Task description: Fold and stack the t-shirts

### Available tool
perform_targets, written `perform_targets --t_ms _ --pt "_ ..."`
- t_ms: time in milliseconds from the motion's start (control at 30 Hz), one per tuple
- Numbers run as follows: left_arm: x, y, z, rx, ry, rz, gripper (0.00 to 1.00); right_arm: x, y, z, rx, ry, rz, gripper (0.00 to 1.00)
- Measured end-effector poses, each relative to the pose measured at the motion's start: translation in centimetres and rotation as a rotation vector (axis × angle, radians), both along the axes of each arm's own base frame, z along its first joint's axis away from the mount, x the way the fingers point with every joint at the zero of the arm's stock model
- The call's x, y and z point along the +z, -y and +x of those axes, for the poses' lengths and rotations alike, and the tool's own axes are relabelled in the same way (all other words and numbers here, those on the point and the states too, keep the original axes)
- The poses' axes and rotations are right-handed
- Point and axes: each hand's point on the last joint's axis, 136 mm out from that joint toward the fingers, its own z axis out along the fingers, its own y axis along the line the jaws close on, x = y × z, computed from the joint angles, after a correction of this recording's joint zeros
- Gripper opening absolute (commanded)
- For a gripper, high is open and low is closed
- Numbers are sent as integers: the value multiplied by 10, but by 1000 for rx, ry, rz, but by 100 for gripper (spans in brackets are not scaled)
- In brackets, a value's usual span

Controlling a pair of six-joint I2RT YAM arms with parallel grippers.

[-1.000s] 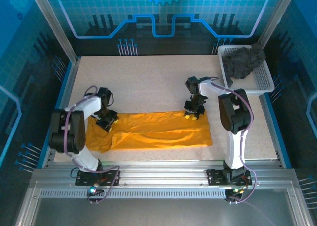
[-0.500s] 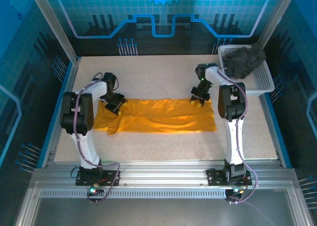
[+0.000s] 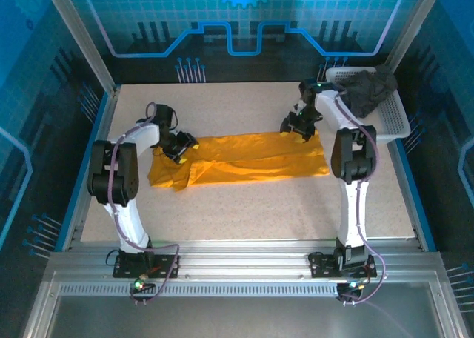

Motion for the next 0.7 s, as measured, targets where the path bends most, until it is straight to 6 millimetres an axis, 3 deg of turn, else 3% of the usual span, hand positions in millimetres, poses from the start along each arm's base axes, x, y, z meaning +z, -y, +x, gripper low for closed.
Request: perform_targets --t_ms 133,267,433,700 --pt "-3 15 -7 -108 43 -19 59 60 -25 -30 64 135 79 55" --pt "-3 33 -12 -194 76 -29 59 92 -40 -60 105 202 129 55" --pt "-4 60 -33 -289 88 -28 58 100 -38 -90 99 200 152 55" --pt "4 95 -83 -377 91 -65 57 96 -33 -111 87 183 154 54"
